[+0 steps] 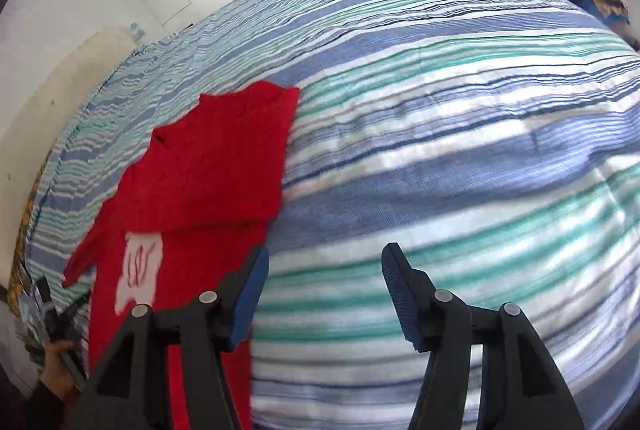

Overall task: Fold small clothes
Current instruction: 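Grasp the other sleeve cuff with the left gripper and fold it across the body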

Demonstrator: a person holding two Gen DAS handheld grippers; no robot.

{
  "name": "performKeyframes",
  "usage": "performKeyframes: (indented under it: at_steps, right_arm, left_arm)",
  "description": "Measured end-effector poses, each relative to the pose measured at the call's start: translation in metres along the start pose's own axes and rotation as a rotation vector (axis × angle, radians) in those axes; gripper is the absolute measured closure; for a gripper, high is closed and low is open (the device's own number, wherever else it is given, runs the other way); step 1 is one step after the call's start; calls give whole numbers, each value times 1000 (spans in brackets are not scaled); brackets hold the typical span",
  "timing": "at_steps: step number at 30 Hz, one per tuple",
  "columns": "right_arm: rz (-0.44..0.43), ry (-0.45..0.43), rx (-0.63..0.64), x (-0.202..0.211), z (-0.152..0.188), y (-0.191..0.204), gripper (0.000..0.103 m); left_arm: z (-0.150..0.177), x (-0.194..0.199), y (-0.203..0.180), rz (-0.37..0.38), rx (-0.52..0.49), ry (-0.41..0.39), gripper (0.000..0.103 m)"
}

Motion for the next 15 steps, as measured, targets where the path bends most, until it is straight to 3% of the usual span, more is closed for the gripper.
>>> performKeyframes:
  at_steps: [3, 6, 8, 10, 15]
  right_arm:
    - [12, 37, -49, -3, 47, -23, 42]
    - [25, -17, -54, 2, 64, -28, 42]
    - [48, -12, -25, 5, 61, -17, 36]
    - [63, -17, 14, 1, 60, -10, 31]
    - [88, -37, 55, -1, 62, -4, 27]
  left_arm:
    - [-15, 34, 18, 277, 217, -115, 1]
    - [-33, 43, 55, 434, 450, -170, 1]
    - [-42, 37, 90, 460, 596, -197, 2]
    - [-43, 28, 125, 440, 706, -216, 4]
    - [-44, 10, 161, 481, 827, -252, 19]
Point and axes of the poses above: each gripper's, at about its wrist camera, not at the fingertips, and x roughly against the way its jaws point, y to its left, z to its underside, the point moved 7 cm from there along -x, roughly the way its jaws point, and after that the axes turned 9 degrees about z, right-handed, at the moved point
